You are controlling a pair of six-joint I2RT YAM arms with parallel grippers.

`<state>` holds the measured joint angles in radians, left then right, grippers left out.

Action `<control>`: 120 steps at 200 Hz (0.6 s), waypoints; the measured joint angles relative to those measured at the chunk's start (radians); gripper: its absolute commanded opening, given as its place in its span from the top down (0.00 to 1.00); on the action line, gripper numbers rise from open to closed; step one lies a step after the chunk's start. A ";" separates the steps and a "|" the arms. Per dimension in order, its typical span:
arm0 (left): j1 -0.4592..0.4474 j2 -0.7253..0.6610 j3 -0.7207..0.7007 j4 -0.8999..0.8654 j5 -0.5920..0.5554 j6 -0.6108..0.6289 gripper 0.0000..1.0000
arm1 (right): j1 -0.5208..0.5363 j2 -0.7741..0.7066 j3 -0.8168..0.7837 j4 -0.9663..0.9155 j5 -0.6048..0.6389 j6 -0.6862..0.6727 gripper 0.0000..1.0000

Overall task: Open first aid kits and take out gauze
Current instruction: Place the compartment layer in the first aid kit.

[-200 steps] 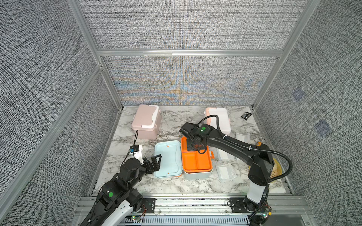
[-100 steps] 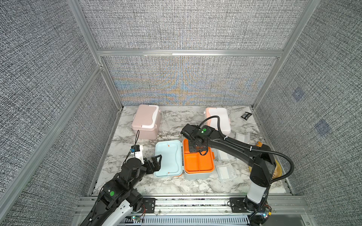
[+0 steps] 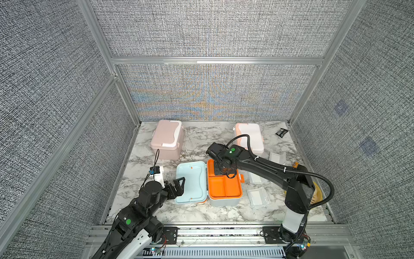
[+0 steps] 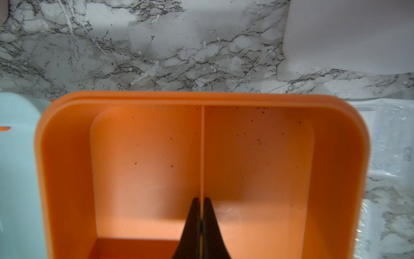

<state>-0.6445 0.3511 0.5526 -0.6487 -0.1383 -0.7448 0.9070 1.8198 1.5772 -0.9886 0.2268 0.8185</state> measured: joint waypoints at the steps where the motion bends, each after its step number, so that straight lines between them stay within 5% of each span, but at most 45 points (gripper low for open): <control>1: 0.000 0.001 -0.001 0.000 -0.001 0.000 0.00 | 0.000 -0.001 0.000 -0.001 -0.001 0.002 0.72; 53: 0.006 0.057 -0.012 0.022 -0.017 0.000 0.00 | -0.005 -0.070 -0.006 -0.010 0.001 0.005 0.49; 94: 0.068 0.122 -0.025 0.062 -0.004 0.001 0.00 | -0.009 -0.148 -0.027 -0.003 -0.004 -0.014 0.10; 120: 0.155 0.156 -0.055 0.119 0.061 -0.003 0.01 | -0.029 -0.237 -0.089 0.041 -0.027 -0.053 0.01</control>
<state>-0.4896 0.5076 0.4980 -0.5301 -0.0776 -0.7475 0.8783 1.5833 1.4879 -0.9474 0.2001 0.7650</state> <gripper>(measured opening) 0.995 0.989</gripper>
